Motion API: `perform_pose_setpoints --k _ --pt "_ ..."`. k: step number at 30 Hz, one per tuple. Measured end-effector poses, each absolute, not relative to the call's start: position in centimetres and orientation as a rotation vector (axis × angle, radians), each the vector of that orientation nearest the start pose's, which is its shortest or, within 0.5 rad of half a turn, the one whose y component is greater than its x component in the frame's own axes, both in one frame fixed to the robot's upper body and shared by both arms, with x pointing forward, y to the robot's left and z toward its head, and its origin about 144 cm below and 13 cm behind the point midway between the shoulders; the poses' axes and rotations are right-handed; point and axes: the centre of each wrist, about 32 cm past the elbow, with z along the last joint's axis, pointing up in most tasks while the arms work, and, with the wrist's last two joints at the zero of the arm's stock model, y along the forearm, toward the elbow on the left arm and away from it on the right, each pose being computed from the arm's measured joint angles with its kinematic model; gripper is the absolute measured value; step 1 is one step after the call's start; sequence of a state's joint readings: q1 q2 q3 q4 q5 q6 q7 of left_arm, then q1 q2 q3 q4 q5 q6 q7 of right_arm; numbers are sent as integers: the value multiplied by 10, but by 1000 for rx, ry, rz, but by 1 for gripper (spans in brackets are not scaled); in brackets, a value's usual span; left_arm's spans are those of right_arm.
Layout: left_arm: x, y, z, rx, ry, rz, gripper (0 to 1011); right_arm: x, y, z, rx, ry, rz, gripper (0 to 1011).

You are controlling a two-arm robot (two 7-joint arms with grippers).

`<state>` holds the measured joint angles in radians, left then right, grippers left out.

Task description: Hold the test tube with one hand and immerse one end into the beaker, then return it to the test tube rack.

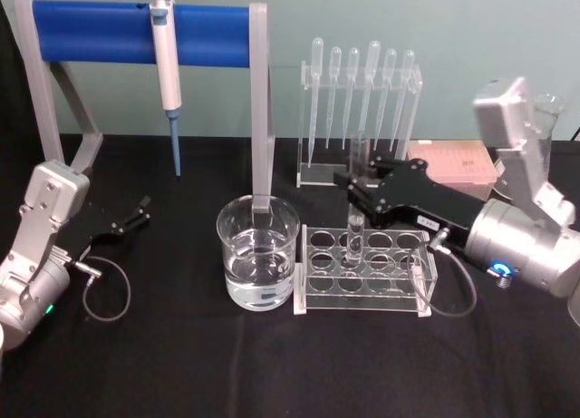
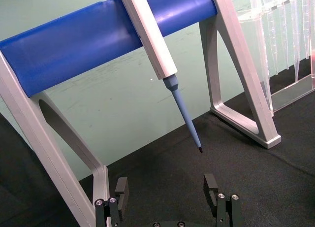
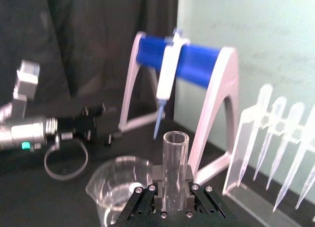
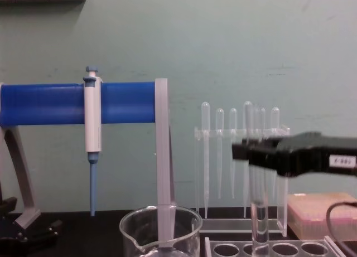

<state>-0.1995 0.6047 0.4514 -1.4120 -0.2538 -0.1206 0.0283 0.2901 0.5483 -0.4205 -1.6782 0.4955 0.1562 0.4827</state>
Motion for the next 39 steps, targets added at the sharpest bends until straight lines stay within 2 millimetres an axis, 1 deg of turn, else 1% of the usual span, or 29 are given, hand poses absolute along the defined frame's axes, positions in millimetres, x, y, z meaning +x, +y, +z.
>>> perform_pose_setpoints --k 5,11,39 --pt "489 310 1140 304 -285 1248 1000 492 -255 1251 -15 -106 -711 229" --pt "489 310 1140 304 -285 1248 1000 487 -254 1256 1 -119 -720 229" --pt "489 310 1140 304 -285 1248 1000 486 -253 1255 -4 -118 -720 229"
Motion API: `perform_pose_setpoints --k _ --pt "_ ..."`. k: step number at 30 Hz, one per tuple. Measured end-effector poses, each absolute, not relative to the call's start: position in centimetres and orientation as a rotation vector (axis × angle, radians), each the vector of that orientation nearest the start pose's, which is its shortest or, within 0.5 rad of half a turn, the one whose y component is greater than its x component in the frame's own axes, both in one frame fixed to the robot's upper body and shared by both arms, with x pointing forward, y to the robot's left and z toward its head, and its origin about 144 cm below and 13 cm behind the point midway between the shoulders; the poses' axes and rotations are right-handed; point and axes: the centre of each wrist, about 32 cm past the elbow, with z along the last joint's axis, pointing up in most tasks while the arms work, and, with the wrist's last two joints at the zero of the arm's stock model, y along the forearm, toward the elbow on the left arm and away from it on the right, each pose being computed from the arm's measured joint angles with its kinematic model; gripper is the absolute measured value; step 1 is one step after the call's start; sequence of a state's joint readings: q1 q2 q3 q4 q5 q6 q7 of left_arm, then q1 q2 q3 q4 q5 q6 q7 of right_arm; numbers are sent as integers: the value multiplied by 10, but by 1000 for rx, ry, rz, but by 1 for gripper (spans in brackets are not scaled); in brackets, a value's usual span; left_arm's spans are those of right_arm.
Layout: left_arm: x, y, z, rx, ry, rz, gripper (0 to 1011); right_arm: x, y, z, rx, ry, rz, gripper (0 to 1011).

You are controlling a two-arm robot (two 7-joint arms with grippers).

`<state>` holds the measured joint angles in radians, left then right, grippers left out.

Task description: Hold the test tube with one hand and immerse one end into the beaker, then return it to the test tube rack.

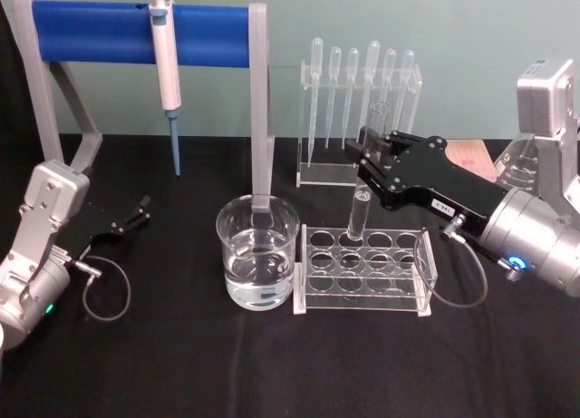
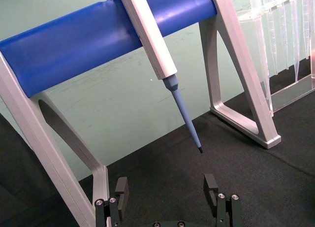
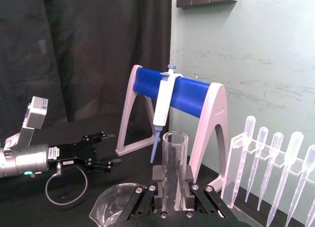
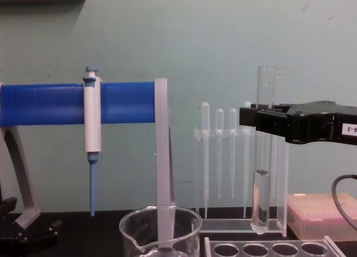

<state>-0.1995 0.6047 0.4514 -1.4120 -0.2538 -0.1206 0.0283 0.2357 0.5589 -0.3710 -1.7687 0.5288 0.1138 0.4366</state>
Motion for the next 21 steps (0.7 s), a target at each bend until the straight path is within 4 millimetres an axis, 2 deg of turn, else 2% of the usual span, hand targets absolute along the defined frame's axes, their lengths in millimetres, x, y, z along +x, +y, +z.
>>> perform_pose_setpoints --k 21 --pt "489 310 1140 304 -285 1248 1000 486 -253 1255 -3 -119 -719 228"
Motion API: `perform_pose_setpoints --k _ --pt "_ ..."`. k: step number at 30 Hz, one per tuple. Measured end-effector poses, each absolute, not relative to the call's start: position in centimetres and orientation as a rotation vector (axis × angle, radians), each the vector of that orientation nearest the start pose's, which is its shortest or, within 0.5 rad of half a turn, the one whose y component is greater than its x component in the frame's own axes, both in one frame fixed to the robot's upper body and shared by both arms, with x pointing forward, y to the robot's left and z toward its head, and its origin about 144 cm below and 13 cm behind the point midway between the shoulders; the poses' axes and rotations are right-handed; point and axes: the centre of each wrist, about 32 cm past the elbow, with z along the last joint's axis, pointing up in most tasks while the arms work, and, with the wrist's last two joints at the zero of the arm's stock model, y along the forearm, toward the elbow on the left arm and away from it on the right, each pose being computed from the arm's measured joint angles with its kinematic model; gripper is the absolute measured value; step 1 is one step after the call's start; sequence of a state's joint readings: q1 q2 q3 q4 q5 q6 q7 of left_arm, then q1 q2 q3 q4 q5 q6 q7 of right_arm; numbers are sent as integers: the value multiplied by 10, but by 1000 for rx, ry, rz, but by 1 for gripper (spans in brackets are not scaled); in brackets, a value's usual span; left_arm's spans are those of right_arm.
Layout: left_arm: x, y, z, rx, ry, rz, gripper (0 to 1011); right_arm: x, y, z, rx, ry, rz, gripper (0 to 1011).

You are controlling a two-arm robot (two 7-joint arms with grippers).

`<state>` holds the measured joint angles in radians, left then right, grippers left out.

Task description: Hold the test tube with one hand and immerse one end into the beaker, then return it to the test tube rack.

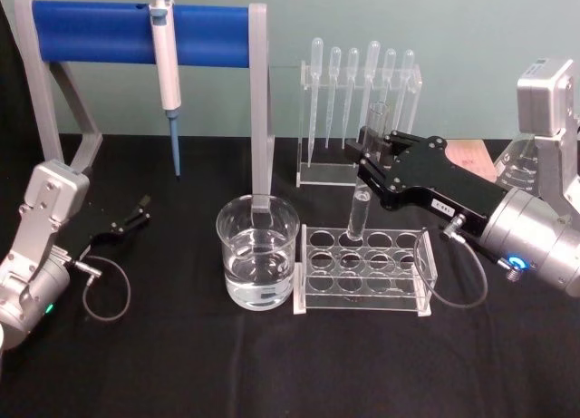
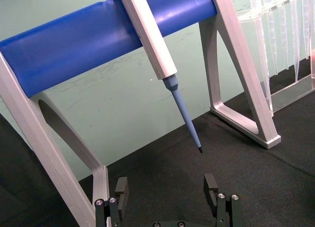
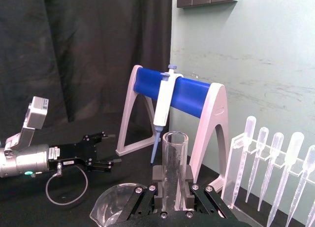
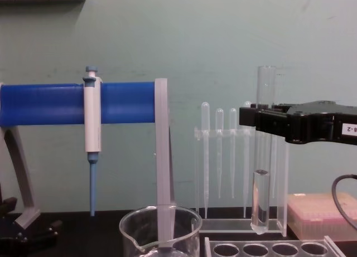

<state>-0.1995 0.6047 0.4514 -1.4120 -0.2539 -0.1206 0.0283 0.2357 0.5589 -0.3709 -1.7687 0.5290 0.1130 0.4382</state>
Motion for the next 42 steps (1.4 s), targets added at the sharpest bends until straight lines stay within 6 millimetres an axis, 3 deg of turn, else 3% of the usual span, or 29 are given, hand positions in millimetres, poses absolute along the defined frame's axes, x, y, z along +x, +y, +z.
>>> perform_pose_setpoints --k 42 --pt "489 310 1140 304 -285 1248 1000 486 -253 1255 -3 -119 -719 229"
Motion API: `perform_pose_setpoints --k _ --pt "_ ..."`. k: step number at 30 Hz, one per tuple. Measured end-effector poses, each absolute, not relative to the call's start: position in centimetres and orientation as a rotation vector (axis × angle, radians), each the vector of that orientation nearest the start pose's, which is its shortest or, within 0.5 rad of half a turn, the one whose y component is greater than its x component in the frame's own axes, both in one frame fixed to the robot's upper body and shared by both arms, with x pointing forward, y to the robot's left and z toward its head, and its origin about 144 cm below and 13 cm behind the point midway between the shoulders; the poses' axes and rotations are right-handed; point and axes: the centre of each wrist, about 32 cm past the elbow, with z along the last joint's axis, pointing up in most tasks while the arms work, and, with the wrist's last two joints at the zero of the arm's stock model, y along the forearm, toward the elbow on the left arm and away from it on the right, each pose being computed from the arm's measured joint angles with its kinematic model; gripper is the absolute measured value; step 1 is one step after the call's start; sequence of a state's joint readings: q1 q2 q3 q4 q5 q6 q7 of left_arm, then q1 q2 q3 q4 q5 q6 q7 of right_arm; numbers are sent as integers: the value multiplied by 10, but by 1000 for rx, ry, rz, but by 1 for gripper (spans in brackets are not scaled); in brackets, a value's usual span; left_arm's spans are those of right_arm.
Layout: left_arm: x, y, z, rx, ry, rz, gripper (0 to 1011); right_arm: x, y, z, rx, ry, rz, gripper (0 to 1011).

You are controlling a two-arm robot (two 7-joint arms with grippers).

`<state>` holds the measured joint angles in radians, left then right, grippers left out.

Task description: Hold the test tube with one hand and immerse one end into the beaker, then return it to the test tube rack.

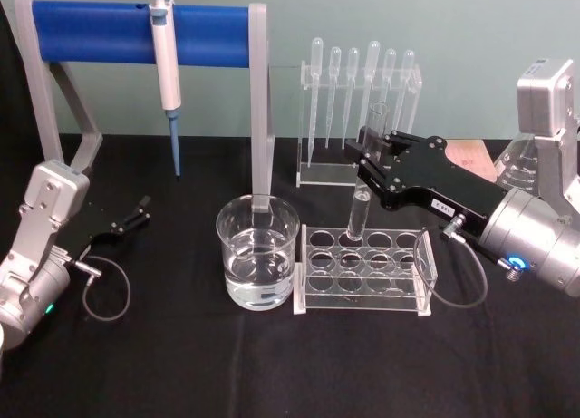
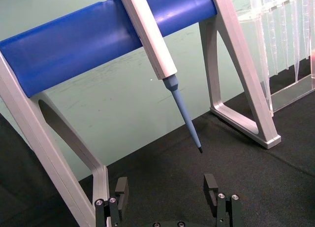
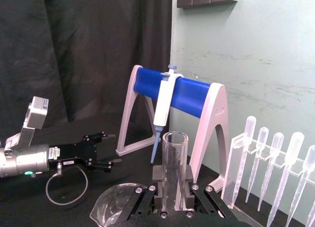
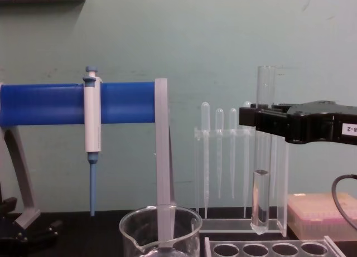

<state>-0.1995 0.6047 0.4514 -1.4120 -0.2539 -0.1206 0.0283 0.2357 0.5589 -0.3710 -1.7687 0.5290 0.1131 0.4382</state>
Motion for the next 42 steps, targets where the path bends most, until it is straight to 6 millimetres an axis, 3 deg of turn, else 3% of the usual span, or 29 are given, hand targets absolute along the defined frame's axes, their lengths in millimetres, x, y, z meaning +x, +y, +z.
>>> perform_pose_setpoints --k 28,35,42 --pt "489 310 1140 304 -285 1248 1000 487 -249 1259 12 -123 -713 228" --pt "489 310 1140 304 -285 1248 1000 495 -222 1277 49 -158 -661 229" --pt "489 310 1140 304 -285 1248 1000 515 -193 1279 47 -153 -598 229"
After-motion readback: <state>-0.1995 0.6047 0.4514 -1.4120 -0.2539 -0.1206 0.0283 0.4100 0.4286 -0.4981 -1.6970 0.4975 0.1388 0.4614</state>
